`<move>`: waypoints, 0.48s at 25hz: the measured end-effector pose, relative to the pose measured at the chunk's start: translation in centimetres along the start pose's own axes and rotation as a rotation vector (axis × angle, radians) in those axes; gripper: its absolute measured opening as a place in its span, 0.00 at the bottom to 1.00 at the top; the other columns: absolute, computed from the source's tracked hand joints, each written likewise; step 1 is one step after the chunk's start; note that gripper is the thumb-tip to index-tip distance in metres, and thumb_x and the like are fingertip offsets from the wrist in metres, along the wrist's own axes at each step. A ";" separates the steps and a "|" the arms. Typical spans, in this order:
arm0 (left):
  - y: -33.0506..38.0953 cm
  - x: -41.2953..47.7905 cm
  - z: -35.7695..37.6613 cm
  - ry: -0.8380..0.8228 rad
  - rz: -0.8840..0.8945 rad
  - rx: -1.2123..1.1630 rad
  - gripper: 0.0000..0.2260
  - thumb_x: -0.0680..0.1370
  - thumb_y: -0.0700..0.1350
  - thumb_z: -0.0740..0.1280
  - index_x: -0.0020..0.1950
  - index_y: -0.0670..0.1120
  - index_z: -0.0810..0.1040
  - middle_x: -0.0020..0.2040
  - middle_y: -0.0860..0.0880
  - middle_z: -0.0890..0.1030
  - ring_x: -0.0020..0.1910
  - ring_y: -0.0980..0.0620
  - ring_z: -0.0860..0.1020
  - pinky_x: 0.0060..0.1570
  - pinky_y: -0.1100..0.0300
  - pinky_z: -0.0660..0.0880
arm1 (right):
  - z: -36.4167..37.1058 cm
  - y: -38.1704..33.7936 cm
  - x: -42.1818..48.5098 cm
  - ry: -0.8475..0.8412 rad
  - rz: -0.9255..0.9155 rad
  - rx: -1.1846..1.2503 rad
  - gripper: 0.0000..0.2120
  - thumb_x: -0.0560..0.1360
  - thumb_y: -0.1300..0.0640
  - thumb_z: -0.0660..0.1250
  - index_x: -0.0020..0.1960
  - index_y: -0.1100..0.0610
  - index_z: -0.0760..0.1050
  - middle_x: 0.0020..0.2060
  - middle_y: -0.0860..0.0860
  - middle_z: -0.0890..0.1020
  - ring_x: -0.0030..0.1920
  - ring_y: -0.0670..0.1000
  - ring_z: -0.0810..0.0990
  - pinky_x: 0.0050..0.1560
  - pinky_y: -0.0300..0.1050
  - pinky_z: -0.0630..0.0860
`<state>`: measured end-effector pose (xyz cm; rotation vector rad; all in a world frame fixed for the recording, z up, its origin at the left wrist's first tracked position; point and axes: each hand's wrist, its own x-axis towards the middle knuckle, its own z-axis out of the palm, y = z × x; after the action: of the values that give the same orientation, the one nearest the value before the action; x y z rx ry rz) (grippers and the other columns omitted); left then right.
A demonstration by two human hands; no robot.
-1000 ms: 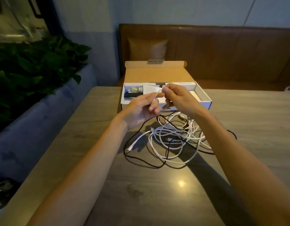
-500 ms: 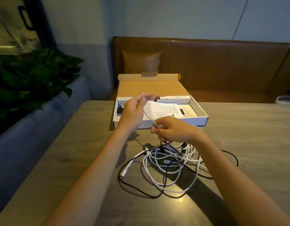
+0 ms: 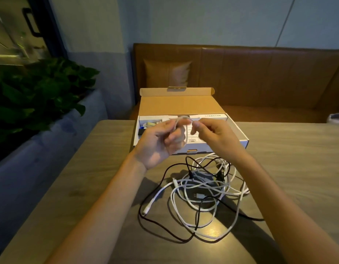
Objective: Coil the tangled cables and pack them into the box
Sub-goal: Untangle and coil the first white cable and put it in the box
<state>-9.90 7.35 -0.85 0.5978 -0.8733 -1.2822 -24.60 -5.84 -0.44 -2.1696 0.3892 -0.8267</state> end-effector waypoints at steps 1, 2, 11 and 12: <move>-0.1 0.3 0.4 0.034 0.063 -0.134 0.17 0.83 0.44 0.56 0.60 0.38 0.81 0.34 0.48 0.71 0.31 0.55 0.70 0.34 0.62 0.72 | 0.6 -0.1 -0.2 -0.072 0.018 -0.003 0.15 0.83 0.49 0.60 0.44 0.53 0.80 0.27 0.43 0.74 0.29 0.43 0.71 0.34 0.38 0.66; -0.3 0.6 0.7 0.089 0.122 -0.201 0.16 0.84 0.44 0.56 0.63 0.39 0.80 0.36 0.47 0.75 0.34 0.55 0.76 0.39 0.61 0.78 | 1.4 -0.2 -0.4 -0.152 0.034 -0.045 0.16 0.84 0.50 0.58 0.44 0.52 0.80 0.27 0.43 0.74 0.29 0.42 0.72 0.35 0.39 0.67; -0.4 0.3 -1.9 0.202 -0.024 1.156 0.17 0.87 0.46 0.53 0.55 0.45 0.81 0.32 0.51 0.74 0.33 0.58 0.73 0.43 0.59 0.73 | -1.5 -2.0 -0.2 -0.136 -0.018 -0.331 0.09 0.78 0.48 0.69 0.50 0.52 0.84 0.32 0.46 0.80 0.31 0.44 0.72 0.33 0.40 0.67; -0.2 0.2 -1.6 0.097 -0.085 0.966 0.17 0.87 0.45 0.53 0.52 0.43 0.81 0.29 0.51 0.70 0.31 0.55 0.70 0.40 0.59 0.73 | -2.1 -1.6 -0.1 -0.066 -0.018 -0.266 0.09 0.78 0.48 0.70 0.49 0.52 0.84 0.32 0.46 0.80 0.31 0.44 0.72 0.33 0.39 0.66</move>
<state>-8.66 6.97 -1.86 1.4476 -1.3868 -0.8301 -26.03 -5.90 1.80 -2.4422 0.4694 -0.7453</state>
